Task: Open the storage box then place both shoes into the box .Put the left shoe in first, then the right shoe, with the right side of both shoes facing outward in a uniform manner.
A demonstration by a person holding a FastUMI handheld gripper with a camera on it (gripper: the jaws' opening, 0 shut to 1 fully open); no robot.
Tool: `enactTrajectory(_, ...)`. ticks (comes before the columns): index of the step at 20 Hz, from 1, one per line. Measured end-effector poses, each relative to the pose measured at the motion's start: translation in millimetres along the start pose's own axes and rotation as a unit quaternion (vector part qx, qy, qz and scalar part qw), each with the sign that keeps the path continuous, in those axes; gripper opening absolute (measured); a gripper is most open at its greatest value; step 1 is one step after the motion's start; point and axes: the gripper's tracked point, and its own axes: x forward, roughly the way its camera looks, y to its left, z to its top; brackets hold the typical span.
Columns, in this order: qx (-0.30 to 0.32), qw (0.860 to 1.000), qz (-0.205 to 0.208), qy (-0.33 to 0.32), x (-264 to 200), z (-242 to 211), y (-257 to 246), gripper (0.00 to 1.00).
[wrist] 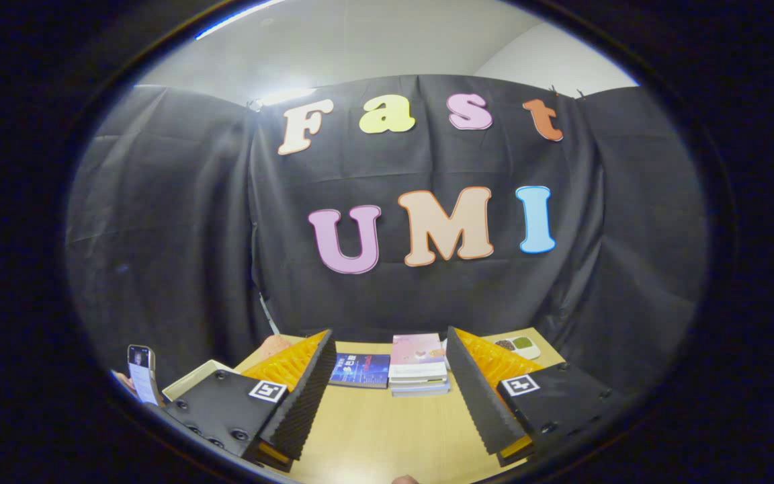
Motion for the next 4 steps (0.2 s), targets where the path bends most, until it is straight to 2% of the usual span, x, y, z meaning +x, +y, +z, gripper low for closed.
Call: enactTrajectory(4,-0.004,1.0,0.017,-0.012,-4,12,-20,1.0)
